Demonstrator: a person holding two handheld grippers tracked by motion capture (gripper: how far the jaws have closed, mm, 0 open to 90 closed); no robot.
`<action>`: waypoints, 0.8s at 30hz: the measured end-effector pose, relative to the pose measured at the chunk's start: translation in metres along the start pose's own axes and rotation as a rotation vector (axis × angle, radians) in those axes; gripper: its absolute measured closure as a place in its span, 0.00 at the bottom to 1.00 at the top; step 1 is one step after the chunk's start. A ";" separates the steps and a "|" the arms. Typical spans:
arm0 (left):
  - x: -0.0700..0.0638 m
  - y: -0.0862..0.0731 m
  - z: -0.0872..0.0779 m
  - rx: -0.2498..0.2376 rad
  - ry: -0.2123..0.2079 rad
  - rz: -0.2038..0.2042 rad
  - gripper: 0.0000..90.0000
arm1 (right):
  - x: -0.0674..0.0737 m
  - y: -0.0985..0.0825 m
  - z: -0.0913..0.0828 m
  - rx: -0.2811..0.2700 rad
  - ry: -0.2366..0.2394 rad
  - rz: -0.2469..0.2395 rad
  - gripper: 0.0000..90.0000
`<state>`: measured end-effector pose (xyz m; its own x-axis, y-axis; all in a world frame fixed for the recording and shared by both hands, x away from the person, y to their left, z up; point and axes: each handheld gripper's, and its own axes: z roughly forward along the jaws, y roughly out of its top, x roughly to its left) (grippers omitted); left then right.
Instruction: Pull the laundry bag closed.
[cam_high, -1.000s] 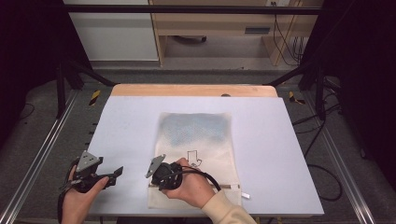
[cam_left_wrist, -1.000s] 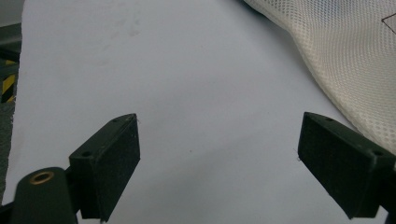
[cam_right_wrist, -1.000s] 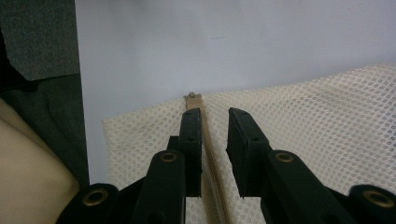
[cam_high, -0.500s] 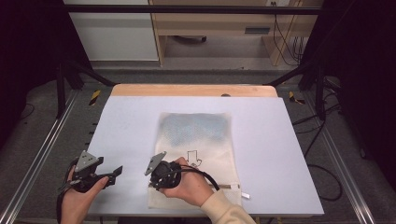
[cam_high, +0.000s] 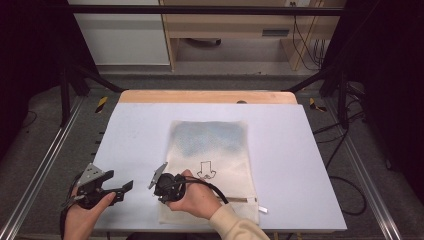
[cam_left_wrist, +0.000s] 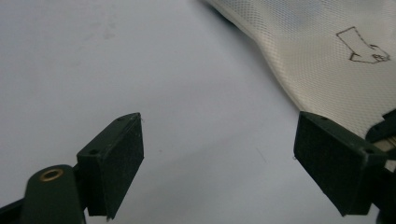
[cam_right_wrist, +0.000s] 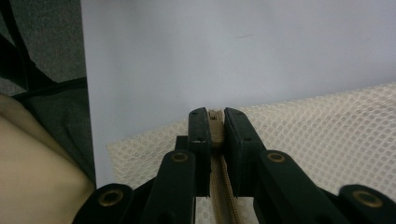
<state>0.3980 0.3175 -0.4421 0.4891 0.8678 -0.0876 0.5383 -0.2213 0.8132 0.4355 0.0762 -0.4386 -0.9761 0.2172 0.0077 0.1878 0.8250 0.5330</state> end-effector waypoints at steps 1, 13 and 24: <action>-0.003 -0.001 -0.001 0.001 -0.011 -0.001 0.18 | 0.000 0.001 -0.004 -0.006 0.000 -0.007 0.91; -0.037 -0.011 0.001 0.081 -0.225 0.045 0.28 | -0.004 0.003 -0.023 -0.051 0.004 -0.028 0.91; -0.064 -0.009 0.026 0.126 -0.291 0.068 0.23 | -0.002 -0.001 -0.017 -0.047 0.010 -0.027 0.91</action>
<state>0.3798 0.2525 -0.4591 0.6926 0.6898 -0.2109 0.5695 -0.3436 0.7467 0.4357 0.0662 -0.4243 -0.9819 0.1892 0.0012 0.1558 0.8052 0.5722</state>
